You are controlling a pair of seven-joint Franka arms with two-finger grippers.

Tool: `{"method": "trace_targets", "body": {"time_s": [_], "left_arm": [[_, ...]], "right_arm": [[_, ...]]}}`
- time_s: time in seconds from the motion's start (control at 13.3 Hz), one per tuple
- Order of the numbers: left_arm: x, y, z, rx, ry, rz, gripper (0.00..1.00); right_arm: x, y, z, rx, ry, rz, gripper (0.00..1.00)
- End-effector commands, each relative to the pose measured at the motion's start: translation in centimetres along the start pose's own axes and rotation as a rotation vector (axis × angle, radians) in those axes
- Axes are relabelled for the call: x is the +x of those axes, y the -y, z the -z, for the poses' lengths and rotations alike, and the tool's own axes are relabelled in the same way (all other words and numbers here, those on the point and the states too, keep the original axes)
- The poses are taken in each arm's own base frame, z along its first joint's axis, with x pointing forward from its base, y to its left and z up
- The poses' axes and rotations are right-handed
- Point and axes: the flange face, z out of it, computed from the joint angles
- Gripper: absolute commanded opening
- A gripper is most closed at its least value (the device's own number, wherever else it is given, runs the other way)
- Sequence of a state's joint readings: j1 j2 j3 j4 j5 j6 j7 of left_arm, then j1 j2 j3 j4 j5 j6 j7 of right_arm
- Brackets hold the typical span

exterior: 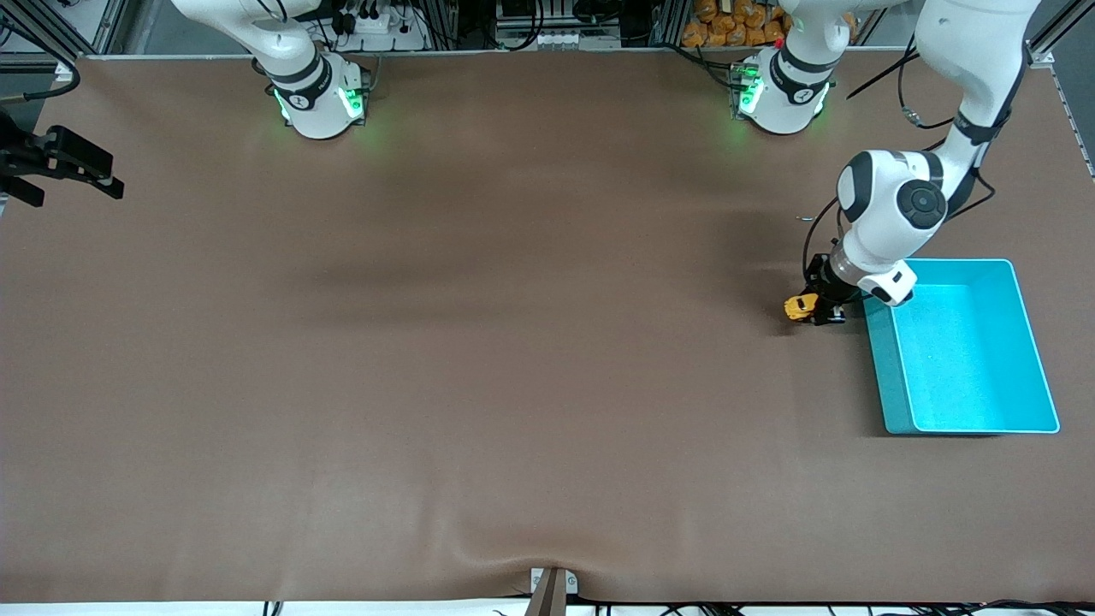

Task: Wind and store yellow beetle car
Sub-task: 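Lift the car with the left gripper and carry it over the bin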

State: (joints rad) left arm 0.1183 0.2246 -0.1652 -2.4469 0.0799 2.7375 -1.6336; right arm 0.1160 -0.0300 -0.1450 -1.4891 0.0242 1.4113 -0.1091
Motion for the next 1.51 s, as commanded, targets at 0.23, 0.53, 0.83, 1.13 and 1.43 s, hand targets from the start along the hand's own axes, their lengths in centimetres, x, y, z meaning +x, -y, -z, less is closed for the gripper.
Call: {"method": "trace_targets", "body": {"time_s": [0.23, 0.53, 0.83, 1.13, 1.43], "left_arm": [[0.5, -6.2, 8.8, 0.028, -0.092, -0.122, 0.0], [5.0, -10.1, 15.4, 0.055, -0.115, -0.253, 0.0], [10.8, -10.4, 17.7, 0.071, -0.115, -0.441, 0.0], [16.5, -9.5, 17.5, 0.1, -0.103, -0.7, 0.0], [19.6, -10.1, 16.2, 0.117, -0.077, -0.91, 0.0]], "right_arm": [[-1.0, 0.3, 0.4, -0.011, -0.008, -0.002, 1.0], [-0.9, 1.1, 0.3, -0.015, -0.008, 0.002, 1.0], [-0.9, 1.2, 0.3, -0.015, -0.009, 0.002, 1.0], [-0.9, 1.3, 0.2, -0.018, -0.006, 0.005, 1.0], [-0.8, 1.2, 0.1, -0.029, -0.003, 0.002, 1.0]]}}
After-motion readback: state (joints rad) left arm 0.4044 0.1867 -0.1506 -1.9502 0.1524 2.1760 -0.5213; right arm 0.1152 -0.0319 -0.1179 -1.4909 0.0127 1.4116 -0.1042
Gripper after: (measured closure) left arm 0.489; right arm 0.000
